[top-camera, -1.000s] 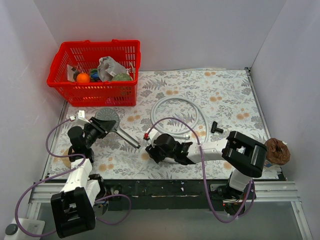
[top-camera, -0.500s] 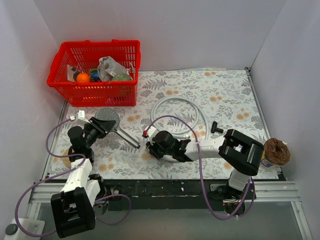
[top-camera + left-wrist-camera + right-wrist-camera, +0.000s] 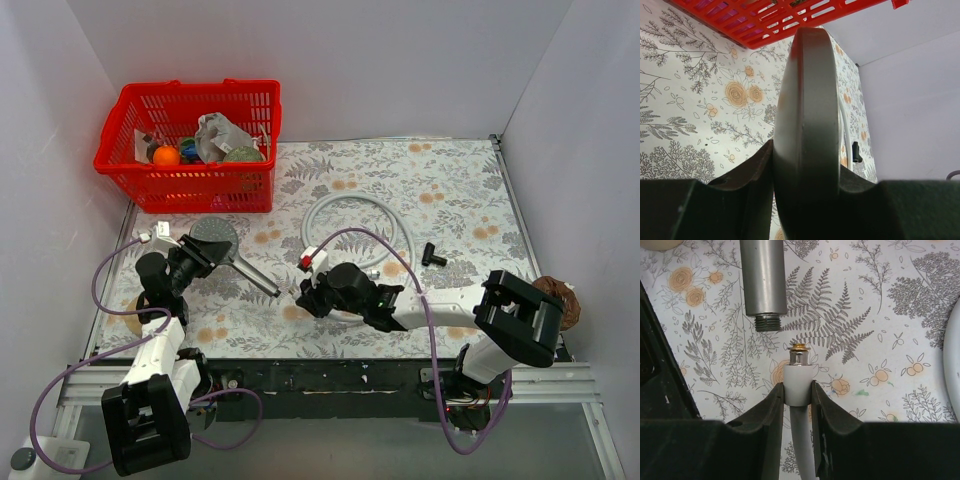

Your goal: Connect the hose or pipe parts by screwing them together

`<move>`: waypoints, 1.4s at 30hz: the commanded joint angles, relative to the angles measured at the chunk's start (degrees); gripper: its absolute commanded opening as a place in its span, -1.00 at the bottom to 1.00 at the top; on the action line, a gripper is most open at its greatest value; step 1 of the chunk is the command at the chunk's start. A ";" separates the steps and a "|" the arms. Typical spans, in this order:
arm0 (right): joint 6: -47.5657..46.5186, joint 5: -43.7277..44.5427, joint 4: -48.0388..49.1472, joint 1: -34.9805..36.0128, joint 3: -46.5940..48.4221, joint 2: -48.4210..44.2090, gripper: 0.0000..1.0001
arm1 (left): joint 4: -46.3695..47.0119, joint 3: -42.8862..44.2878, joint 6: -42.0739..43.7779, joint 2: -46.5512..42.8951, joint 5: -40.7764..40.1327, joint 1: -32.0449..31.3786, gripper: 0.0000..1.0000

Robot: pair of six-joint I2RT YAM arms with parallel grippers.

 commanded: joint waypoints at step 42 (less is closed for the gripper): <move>4.71 -0.40 9.75 2.38 8.50 5.72 -0.97 | 5.87 -0.49 -0.48 0.76 3.06 -3.56 -1.00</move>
